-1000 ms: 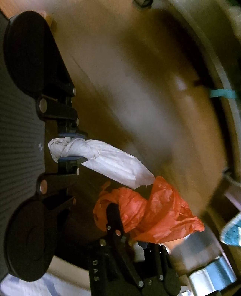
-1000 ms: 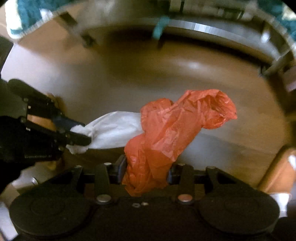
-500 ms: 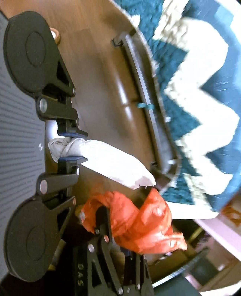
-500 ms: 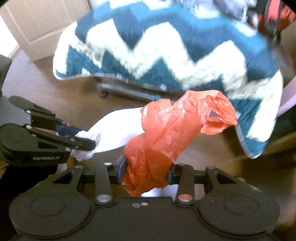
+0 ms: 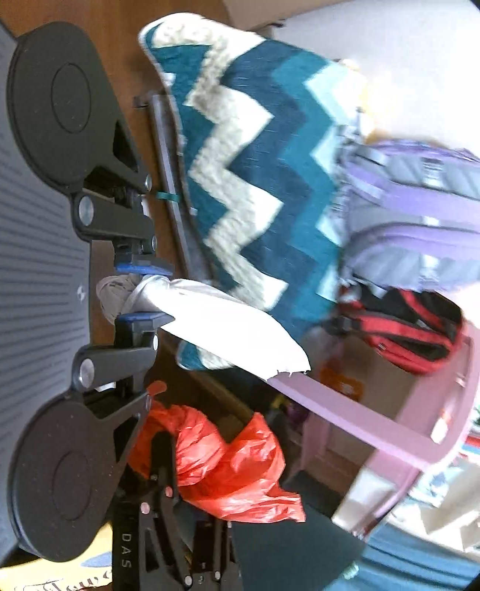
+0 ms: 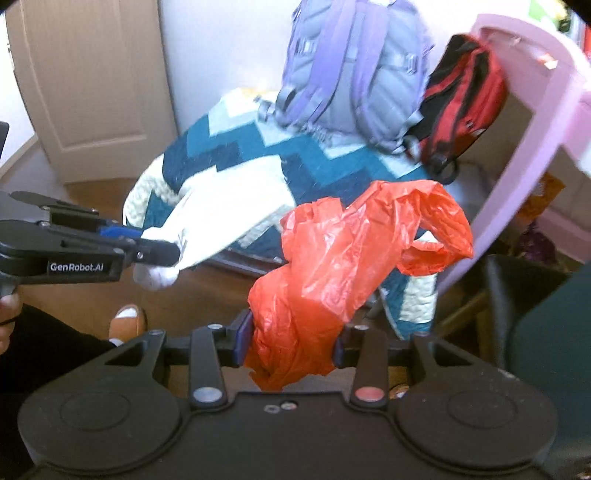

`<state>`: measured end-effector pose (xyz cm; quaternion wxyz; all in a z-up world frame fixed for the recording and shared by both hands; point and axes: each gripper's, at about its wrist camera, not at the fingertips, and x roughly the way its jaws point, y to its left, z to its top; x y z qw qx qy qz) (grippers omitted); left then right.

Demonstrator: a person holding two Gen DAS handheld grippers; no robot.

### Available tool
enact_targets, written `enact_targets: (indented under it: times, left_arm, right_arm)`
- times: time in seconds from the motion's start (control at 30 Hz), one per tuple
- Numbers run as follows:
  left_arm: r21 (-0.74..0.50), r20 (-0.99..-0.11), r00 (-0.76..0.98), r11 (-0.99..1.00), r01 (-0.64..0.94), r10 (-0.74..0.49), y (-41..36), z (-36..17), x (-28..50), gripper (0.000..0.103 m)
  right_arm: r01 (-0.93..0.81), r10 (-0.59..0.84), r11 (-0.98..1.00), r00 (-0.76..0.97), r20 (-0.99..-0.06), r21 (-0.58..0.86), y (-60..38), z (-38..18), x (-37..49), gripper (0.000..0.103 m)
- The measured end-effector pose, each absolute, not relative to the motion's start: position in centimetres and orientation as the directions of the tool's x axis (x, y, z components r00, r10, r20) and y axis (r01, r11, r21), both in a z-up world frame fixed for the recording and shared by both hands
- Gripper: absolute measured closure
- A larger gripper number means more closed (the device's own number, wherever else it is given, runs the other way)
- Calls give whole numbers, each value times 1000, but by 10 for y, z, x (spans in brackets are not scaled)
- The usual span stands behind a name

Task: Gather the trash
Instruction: 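Lift tissue and red bag with both tools over the teal bin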

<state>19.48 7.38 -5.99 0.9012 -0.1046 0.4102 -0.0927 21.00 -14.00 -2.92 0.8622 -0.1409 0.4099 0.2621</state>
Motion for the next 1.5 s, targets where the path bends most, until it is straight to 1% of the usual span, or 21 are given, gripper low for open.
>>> enact_targets:
  times: [0.27,0.43,0.67,0.87,1.13,1.23,1.37,1.5]
  left_arm:
    - [-240,-623,732,958,155,-275,31,14,183,84]
    - [-222,-559,774,953,204,-296,2,56,187,84]
    - [-169,-466,813,937,304,-348,-58,114,201,84]
    - [-134,-410,812,908,396,-415,-122,154,218,84]
    - [-113,-386,773,858,501,-503,-207,180,241,84]
    - [-94,-389,764,847,523,-515,-238,183,251,84]
    - [-82,-426,739,836,542,-521,-276,179,270,84]
    - [-66,-480,715,833,549,-509,-308,168,291,84]
  right_arm:
    - [-530,354,847,614,-706,-37,-189,37,188,64]
    - [-488,348,871,698,-625,-60,-229,86,179,64]
    - [-383,275,919,793,-544,-93,-293,135,171,64]
    - [-275,187,956,833,-520,-98,-349,151,173,64]
    - [-143,61,983,845,-532,-115,-414,151,180,64]
    - [-105,26,988,839,-543,-116,-437,149,187,64]
    - [-74,-2,991,827,-563,-112,-461,141,204,64]
    - [-63,-14,992,798,-602,-106,-475,128,226,64]
